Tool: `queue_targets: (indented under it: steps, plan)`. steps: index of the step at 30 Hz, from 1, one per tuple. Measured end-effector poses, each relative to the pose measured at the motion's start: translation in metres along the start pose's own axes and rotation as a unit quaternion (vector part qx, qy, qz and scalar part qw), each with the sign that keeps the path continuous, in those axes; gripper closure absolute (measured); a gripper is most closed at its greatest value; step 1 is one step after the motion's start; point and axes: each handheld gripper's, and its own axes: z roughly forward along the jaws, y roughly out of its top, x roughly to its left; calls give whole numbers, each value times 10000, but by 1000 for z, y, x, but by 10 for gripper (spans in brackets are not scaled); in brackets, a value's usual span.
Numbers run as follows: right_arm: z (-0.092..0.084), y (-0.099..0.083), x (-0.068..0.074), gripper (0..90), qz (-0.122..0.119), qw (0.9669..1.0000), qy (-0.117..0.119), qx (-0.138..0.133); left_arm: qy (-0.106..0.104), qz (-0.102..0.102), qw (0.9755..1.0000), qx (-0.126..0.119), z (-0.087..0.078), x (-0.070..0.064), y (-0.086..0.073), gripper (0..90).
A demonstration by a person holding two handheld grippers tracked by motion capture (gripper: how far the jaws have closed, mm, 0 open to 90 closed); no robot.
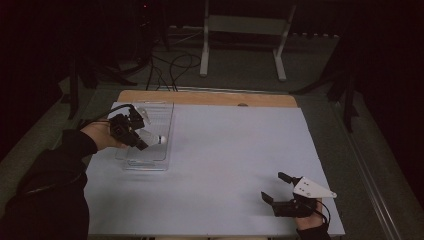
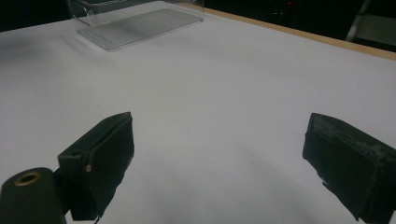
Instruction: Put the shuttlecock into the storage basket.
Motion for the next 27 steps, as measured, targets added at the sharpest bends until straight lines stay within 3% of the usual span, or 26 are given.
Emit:
queue_targets:
  steps: [17,27]
  plan:
    - [0,0,0,91,24,10000,49,11,-52,-123,9997,218,32,8,-11,900]
    - [0,0,1,91,15,10000,51,25,-39,-69,9996,283,40,9,-12,900]
